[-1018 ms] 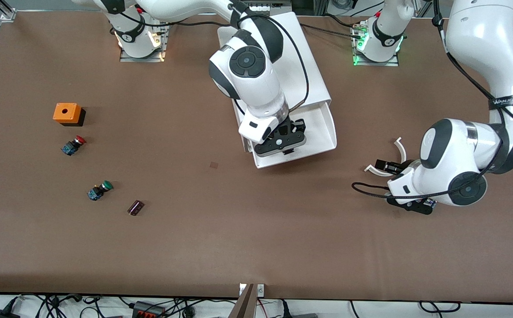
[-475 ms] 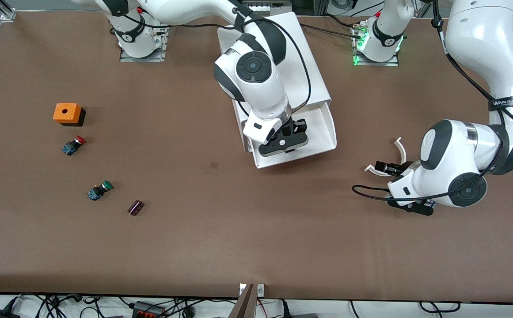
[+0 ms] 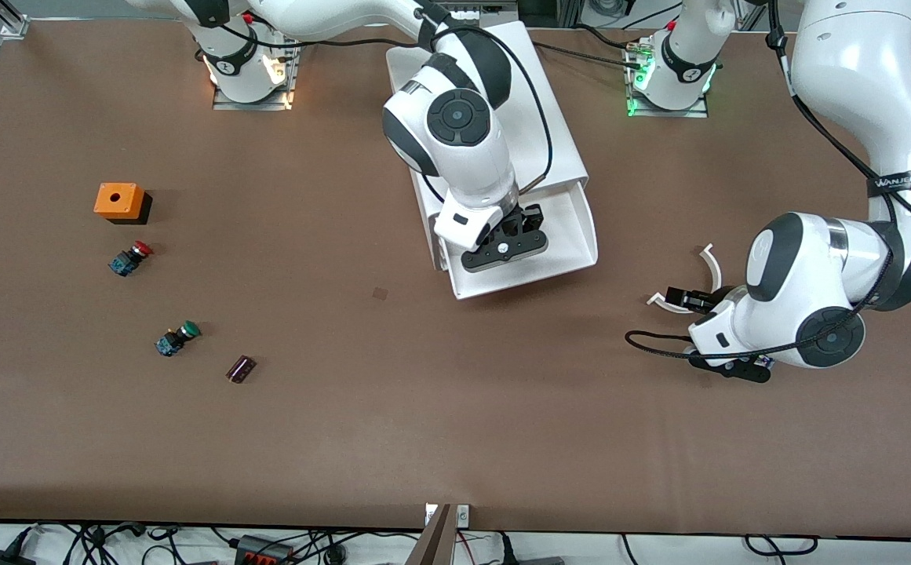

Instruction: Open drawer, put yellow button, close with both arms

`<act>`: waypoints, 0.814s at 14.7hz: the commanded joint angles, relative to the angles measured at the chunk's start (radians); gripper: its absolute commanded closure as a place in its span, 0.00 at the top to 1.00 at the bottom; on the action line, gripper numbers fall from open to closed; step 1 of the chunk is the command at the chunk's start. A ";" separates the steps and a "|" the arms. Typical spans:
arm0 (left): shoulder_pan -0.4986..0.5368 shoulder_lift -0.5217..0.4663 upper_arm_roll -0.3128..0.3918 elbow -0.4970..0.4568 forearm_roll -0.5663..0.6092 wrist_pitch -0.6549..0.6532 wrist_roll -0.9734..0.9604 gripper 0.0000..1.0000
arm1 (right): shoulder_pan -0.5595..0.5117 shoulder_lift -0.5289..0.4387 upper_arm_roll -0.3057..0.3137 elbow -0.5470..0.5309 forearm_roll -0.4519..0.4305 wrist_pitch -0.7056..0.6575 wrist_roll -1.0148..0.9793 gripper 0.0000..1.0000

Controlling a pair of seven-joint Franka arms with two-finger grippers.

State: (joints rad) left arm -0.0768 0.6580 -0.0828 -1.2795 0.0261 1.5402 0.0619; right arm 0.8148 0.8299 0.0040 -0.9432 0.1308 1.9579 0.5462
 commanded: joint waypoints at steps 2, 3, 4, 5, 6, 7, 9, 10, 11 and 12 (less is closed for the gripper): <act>-0.003 0.006 -0.002 0.023 0.023 -0.011 -0.011 1.00 | 0.000 -0.006 -0.002 0.023 0.006 0.002 0.056 1.00; -0.004 0.008 -0.002 0.023 0.023 -0.011 -0.011 1.00 | -0.003 -0.012 -0.006 0.047 0.004 0.007 0.084 1.00; -0.008 0.006 -0.002 0.025 0.021 -0.011 -0.016 1.00 | -0.014 -0.015 -0.007 0.063 0.004 0.003 0.089 1.00; -0.006 0.005 -0.002 0.026 0.014 -0.011 -0.034 1.00 | -0.025 -0.027 -0.010 0.069 0.001 -0.007 0.089 1.00; -0.012 0.002 -0.003 0.026 0.011 -0.011 -0.077 1.00 | -0.048 -0.040 -0.019 0.067 -0.002 -0.026 0.089 1.00; -0.015 -0.001 -0.014 0.031 0.009 -0.011 -0.135 1.00 | -0.068 -0.047 -0.041 0.069 -0.005 -0.081 0.087 1.00; -0.034 -0.006 -0.020 0.040 -0.021 0.007 -0.229 1.00 | -0.100 -0.072 -0.114 0.067 -0.010 -0.149 0.074 1.00; -0.044 -0.006 -0.023 0.039 -0.072 0.042 -0.282 1.00 | -0.102 -0.072 -0.162 0.064 -0.013 -0.168 0.046 1.00; -0.046 -0.009 -0.025 0.039 -0.119 0.078 -0.316 1.00 | -0.111 -0.074 -0.206 0.063 -0.016 -0.177 0.009 1.00; -0.055 -0.012 -0.025 0.029 -0.168 0.121 -0.368 1.00 | -0.137 -0.074 -0.243 0.063 -0.016 -0.200 -0.041 1.00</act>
State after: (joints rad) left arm -0.1197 0.6544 -0.1062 -1.2520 -0.0700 1.6094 -0.2200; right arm 0.7004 0.7635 -0.1817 -0.8783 0.1247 1.8004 0.5642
